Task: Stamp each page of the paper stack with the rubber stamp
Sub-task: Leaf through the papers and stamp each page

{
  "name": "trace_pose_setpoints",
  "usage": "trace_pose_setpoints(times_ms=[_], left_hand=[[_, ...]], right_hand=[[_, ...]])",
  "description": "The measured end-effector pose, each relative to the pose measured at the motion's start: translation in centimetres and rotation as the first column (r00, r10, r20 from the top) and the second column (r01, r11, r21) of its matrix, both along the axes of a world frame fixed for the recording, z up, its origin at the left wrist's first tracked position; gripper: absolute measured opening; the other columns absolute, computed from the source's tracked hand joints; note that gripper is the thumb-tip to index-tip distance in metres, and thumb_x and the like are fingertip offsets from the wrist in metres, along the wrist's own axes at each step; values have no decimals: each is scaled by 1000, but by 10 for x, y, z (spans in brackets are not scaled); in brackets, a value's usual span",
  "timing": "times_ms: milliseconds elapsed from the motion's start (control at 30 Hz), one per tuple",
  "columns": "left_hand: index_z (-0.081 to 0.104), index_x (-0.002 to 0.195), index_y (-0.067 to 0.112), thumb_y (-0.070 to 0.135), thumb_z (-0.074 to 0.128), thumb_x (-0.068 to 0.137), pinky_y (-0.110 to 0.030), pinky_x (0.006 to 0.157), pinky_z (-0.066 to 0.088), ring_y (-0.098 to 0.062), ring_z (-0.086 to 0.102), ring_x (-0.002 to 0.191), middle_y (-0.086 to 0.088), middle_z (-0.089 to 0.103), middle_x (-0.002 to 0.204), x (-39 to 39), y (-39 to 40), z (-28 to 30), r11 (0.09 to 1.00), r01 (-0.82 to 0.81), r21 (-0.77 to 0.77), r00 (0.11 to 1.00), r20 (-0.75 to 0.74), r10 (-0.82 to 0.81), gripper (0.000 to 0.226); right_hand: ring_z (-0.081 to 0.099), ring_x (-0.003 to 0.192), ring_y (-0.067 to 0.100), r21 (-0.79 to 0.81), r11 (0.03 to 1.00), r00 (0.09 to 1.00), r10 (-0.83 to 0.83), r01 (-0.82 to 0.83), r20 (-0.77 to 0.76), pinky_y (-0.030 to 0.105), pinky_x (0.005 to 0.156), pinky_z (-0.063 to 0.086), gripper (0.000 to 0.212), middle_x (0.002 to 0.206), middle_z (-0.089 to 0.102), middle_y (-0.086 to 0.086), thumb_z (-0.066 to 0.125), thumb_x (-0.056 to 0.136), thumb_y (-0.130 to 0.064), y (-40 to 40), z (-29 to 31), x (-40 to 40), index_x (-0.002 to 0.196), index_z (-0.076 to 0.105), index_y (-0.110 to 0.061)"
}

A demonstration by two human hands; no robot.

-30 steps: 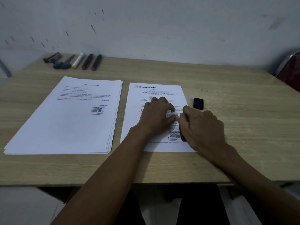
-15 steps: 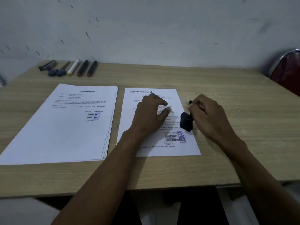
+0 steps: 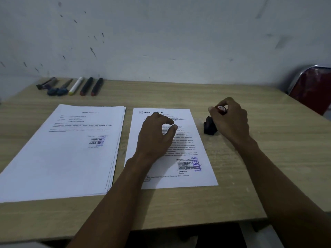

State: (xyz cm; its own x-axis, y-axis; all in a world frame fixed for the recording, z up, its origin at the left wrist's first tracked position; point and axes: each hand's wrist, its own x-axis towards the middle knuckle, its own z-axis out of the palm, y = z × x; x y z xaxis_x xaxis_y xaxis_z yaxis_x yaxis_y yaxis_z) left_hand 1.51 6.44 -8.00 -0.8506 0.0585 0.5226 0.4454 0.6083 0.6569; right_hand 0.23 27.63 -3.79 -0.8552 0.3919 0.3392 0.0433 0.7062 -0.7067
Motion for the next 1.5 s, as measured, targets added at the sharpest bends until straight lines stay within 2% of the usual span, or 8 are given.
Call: trace_pose_setpoints(times_ms=[433,600,667,800,1067,1167,1300,1500], left_hand=[[73,97,15,38,59,82,-37,89,48,-19,61,98,-1,69,100,1,-1,2,1000,-6,8,1000,30,5,31],[73,97,15,37,60,82,-37,89,48,-18,61,97,0,69,100,1,-2,2,1000,-5,-4,1000,28,5,30],[73,97,14,36,60,82,-37,88,48,-19,61,97,-1,69,99,1,-1,1,1000,-7,-3,1000,27,7,29],[73,94,14,34,62,81,-34,85,47,-21,62,94,-2,69,97,1,-3,0,1000,-4,9,1000,14,4,27],[72,99,14,39,61,79,-33,87,44,-23,59,100,-4,66,102,4,-3,1,999,-21,-44,999,33,23,34],[64,115,16,49,62,82,-40,93,41,-27,49,115,-6,57,120,9,-3,4,961,-143,-237,978,115,173,47],[53,121,6,65,59,78,-45,97,36,-35,39,123,-17,45,130,13,-12,8,791,-372,-486,804,258,536,73],[57,113,6,68,65,72,-46,97,35,-36,38,123,-17,43,129,12,-14,11,797,-394,-457,753,336,565,75]], right_hand=[[60,94,31,144,989,998,-42,35,47,35,74,42,33,102,65,7,65,85,-50,-10,-11,-7,102,53,-24],[59,97,31,208,978,991,-8,-20,135,37,74,45,63,109,58,9,79,70,-45,-14,-24,0,119,43,-26],[59,99,32,209,977,988,0,-32,153,37,73,44,72,111,58,10,82,70,-39,-14,-28,2,126,38,-26],[60,100,37,177,984,993,12,-33,118,39,75,48,68,112,63,14,76,79,-28,-11,-30,3,134,37,-26],[59,108,37,99,994,990,43,-56,135,46,85,51,82,122,61,16,79,76,-25,-8,-30,7,142,31,-21],[56,112,36,57,996,993,55,-62,108,44,88,49,89,127,56,17,81,74,-29,-9,-27,13,144,27,-20],[57,111,33,119,992,992,-46,32,121,43,82,49,75,126,51,11,81,75,-37,-15,-25,39,130,35,-16],[52,109,28,350,935,936,-78,-51,344,41,82,50,61,112,57,6,62,79,-67,-34,-38,76,109,58,-14]])
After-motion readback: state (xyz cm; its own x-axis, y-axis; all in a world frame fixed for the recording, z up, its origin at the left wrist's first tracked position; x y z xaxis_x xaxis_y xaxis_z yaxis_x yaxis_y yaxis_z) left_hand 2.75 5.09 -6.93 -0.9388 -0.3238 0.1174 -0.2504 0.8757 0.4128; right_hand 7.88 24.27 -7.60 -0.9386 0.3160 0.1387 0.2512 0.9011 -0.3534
